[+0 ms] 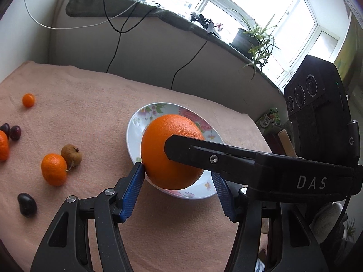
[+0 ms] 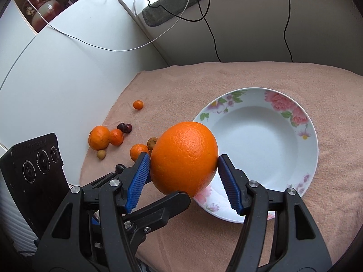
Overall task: Organize fruits
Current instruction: 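Lift the orange with the right gripper and lower it into the floral plate, then open the right gripper and withdraw it from the plate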
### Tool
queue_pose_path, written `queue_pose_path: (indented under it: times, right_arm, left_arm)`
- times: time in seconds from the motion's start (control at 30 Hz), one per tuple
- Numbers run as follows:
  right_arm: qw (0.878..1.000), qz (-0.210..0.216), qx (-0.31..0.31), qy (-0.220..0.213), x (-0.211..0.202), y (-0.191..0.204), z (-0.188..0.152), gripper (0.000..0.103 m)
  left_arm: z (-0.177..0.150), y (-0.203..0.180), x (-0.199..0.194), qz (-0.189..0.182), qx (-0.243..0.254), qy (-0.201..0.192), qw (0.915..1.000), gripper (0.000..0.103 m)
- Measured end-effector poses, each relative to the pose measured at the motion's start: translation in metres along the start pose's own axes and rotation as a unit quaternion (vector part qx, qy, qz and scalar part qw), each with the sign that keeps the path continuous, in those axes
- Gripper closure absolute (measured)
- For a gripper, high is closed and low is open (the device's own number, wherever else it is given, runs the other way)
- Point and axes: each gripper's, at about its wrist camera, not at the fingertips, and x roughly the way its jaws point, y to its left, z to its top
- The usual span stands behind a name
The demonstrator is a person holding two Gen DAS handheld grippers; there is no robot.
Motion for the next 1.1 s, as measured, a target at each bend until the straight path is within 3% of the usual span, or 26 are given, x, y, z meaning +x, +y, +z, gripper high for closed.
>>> queue_pose_path:
  times: [0.3, 0.33, 0.67, 0.73, 0.8, 0.93, 1.1]
  right_arm:
    - [1.000, -0.017, 0.022, 0.001, -0.001, -0.016, -0.004, 0.038]
    - [1.000, -0.014, 0.024, -0.001, -0.001, -0.018, -0.004, 0.038]
    - [0.995, -0.069, 0.017, -0.066, -0.037, -0.024, -0.005, 0.035]
    - [0.993, -0.078, 0.017, -0.082, -0.044, -0.026, -0.007, 0.029]
    - [0.992, -0.082, 0.016, -0.091, -0.049, -0.026, -0.010, 0.028]
    - [0.990, -0.094, 0.005, -0.110, -0.059, -0.023, -0.014, 0.028]
    - [0.986, -0.104, -0.016, -0.131, -0.067, -0.014, -0.019, 0.023]
  left_arm:
    - [-0.003, -0.012, 0.009, -0.012, 0.019, 0.011, 0.9997, 0.043]
    - [-0.002, -0.014, 0.008, -0.015, 0.024, 0.009, 0.9996, 0.048]
    - [-0.001, -0.009, -0.005, 0.007, 0.046, -0.007, 0.9989, 0.050]
    - [-0.002, -0.006, -0.007, 0.015, 0.045, -0.009, 0.9989, 0.047]
    - [-0.003, -0.003, -0.011, 0.019, 0.045, -0.012, 0.9987, 0.046]
    - [-0.008, 0.002, -0.022, 0.035, 0.048, -0.023, 0.9980, 0.034]
    - [-0.014, 0.010, -0.031, 0.054, 0.054, -0.030, 0.9966, 0.034]
